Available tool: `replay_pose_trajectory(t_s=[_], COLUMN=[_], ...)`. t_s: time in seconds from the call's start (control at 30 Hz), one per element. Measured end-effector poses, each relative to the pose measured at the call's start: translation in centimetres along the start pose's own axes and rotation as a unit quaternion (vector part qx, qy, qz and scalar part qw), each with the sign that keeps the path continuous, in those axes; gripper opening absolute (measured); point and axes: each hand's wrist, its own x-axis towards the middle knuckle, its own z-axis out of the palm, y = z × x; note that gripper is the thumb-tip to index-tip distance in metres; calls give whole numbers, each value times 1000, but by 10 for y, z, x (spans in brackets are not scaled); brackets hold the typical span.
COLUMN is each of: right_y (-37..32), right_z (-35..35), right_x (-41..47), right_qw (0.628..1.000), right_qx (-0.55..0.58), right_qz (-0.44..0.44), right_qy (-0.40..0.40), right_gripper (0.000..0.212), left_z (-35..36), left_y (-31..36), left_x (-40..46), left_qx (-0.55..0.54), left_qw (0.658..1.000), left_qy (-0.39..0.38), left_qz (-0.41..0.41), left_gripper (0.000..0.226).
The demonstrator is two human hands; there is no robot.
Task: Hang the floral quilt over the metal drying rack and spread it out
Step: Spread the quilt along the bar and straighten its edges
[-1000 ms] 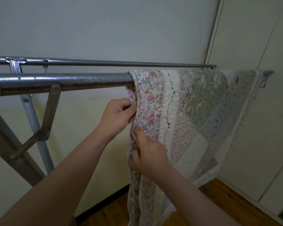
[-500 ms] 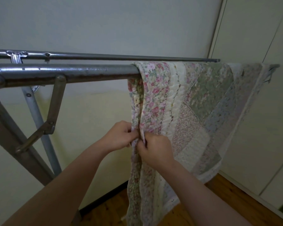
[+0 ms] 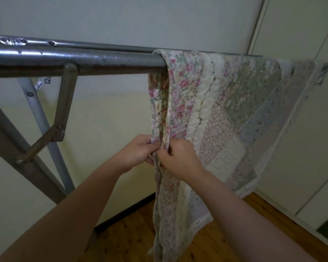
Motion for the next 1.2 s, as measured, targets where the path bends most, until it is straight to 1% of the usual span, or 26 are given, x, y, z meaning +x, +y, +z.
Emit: replay_pose_trajectory(t_s=[0.1,0.17,0.23,0.3,0.37,0.43,0.5,0.57,0.63,0.73,0.8,0.9,1.03,1.07,1.17,1.2], right_y=[-2,-2,-1,0,0,1,4,10,14,16,14,10,6,5,4,5], right_z=[3,4,3,1,-2,-4,-1,4,12,23,27,30,38,42,53,56], right_x=[1,1,0,0,3,4,1,-6,-13,-16,-14,-13,-15,-16,-22,-24], right_qw=[1000,1000,1000,999,996,992,987,984,981,978,977,976,971,970,967,964], right_qx=[-13,-9,-14,-29,-57,-91,-117,-128,-138,-147,-148,-146,-147,-146,-146,-144], right_qz=[-8,-9,-10,-21,-36,-39,-32,-18,-4,9,9,5,35,39,39,45], right_qy=[-3,-2,-17,-37,-54,-77,-104,-120,-134,-145,-153,-161,-187,-190,-207,-220], right_gripper=[49,50,48,46,47,49,49,48,46,44,43,43,22,23,41,42], left_z=[2,4,5,4,2,0,-1,-1,2,8,11,13,14,13,9,8], left_y=[1,-1,-2,2,12,23,31,36,42,44,40,36,39,41,47,48], left_x=[2,3,2,2,4,8,12,15,16,18,19,19,20,20,22,21], left_qx=[-15,-20,-13,-14,-23,9,56,46,22,-23,-53,-77,-129,-144,-211,-226], left_qw=[1000,1000,1000,999,995,985,975,969,963,968,971,973,977,976,966,963], left_qy=[22,24,18,33,89,143,170,197,215,199,201,197,145,134,116,117], left_qz=[8,3,-6,0,43,97,130,145,161,149,118,96,90,90,89,91], left_gripper=[40,45,45,46,44,40,43,44,40,23,21,23,15,16,33,37])
